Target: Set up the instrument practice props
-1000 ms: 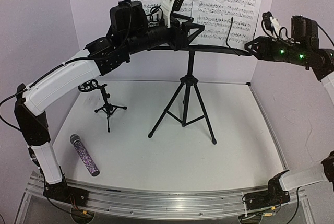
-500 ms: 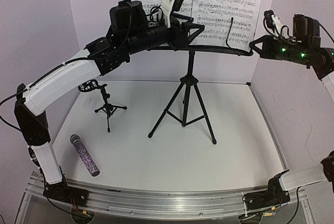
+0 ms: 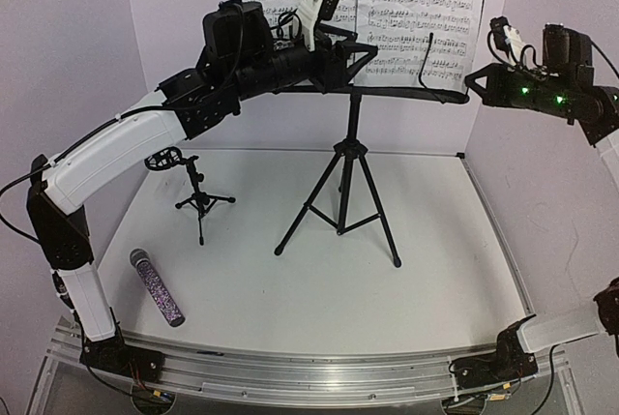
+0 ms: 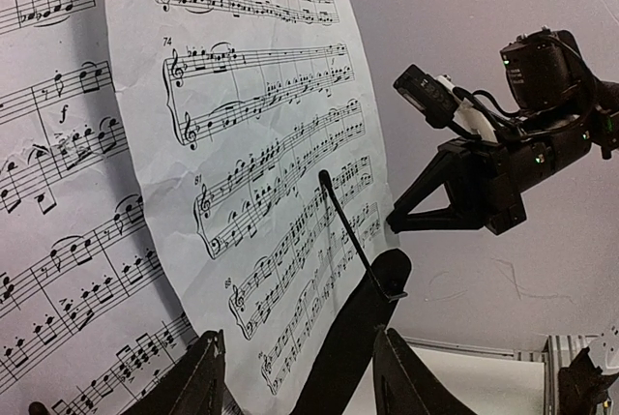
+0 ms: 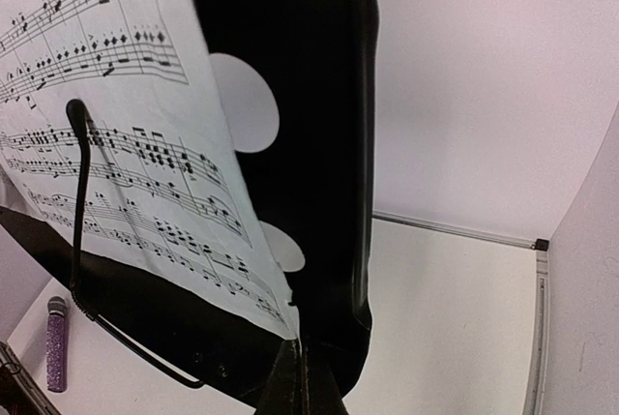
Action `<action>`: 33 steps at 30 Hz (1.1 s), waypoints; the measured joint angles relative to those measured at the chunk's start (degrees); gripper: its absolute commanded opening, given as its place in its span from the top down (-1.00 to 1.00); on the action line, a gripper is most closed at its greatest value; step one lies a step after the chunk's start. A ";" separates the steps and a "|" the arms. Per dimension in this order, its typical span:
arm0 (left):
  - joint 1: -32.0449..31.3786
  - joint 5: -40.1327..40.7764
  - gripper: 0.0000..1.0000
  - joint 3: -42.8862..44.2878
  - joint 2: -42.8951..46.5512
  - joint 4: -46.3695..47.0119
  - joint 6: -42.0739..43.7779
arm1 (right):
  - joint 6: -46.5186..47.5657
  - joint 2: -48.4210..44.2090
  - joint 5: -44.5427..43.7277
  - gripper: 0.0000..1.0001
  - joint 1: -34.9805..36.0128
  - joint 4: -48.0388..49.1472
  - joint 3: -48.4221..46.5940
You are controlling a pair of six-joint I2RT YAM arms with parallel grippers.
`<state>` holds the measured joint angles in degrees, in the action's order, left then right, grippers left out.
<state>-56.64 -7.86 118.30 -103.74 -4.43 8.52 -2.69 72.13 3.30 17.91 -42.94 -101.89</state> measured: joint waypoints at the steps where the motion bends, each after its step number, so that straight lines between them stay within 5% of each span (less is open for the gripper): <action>1: 0.04 0.00 -0.04 0.00 0.00 0.00 0.01 | 0.07 0.03 -0.11 1.00 0.00 0.00 0.00; 29: 0.09 -1.57 -0.03 0.00 0.00 0.02 0.43 | 1.17 -1.08 -2.05 1.00 0.00 -0.04 0.68; 31: 0.09 -1.61 -0.03 0.00 0.00 0.00 0.45 | 1.15 -1.11 -2.05 0.95 0.00 -0.04 0.68; 33: 0.09 -1.62 -0.03 0.00 0.00 0.00 0.46 | 1.08 -1.11 -2.05 0.67 0.00 -0.04 0.68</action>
<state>-56.55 -9.48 118.30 -103.74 -4.43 8.98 -1.61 71.02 1.26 17.91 -42.98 -101.21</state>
